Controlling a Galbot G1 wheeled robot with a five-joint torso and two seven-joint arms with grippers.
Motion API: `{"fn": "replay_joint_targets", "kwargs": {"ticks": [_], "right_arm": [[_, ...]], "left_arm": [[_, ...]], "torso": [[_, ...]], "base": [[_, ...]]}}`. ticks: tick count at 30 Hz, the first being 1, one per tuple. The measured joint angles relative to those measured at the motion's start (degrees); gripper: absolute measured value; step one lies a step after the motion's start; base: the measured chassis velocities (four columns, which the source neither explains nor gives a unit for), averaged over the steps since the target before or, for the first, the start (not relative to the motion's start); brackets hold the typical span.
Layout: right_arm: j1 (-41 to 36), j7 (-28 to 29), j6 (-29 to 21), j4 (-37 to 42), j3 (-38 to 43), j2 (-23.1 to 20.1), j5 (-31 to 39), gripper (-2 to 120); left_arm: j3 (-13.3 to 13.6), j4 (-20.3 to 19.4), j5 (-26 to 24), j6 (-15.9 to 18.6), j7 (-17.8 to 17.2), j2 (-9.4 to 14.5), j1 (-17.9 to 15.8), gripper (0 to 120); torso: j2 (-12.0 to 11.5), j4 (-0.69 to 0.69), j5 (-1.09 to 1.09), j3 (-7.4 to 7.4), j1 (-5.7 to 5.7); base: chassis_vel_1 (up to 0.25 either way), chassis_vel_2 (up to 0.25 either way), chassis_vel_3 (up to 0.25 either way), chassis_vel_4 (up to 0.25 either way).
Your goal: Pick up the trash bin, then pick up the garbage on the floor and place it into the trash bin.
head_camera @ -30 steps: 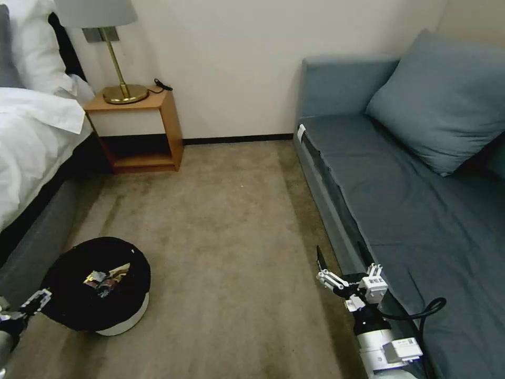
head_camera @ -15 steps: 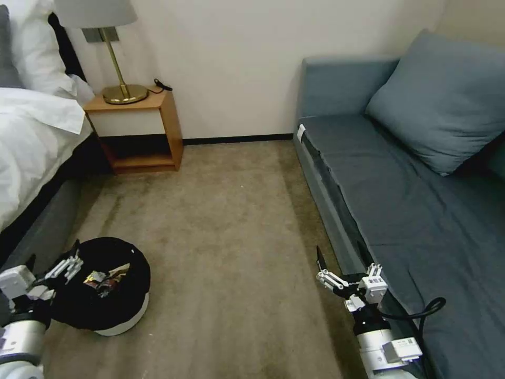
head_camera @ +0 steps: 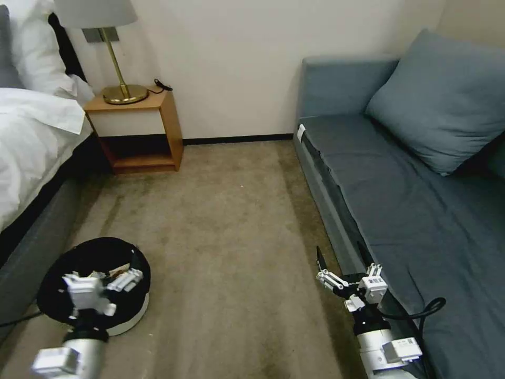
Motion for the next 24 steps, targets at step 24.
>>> {"fn": "replay_joint_targets", "kwargs": {"ticks": [24], "right_arm": [[0.00, 0.00, -0.01, 0.00, 0.00, 0.00, 0.00, 100]], "left_arm": [[0.43, 0.00, -0.15, 0.02, -0.35, 0.06, 0.06, 100]], "torso": [[0.00, 0.00, -0.01, 0.00, 0.00]], "base": [[0.000, 0.000, 0.000, 0.000]]}}
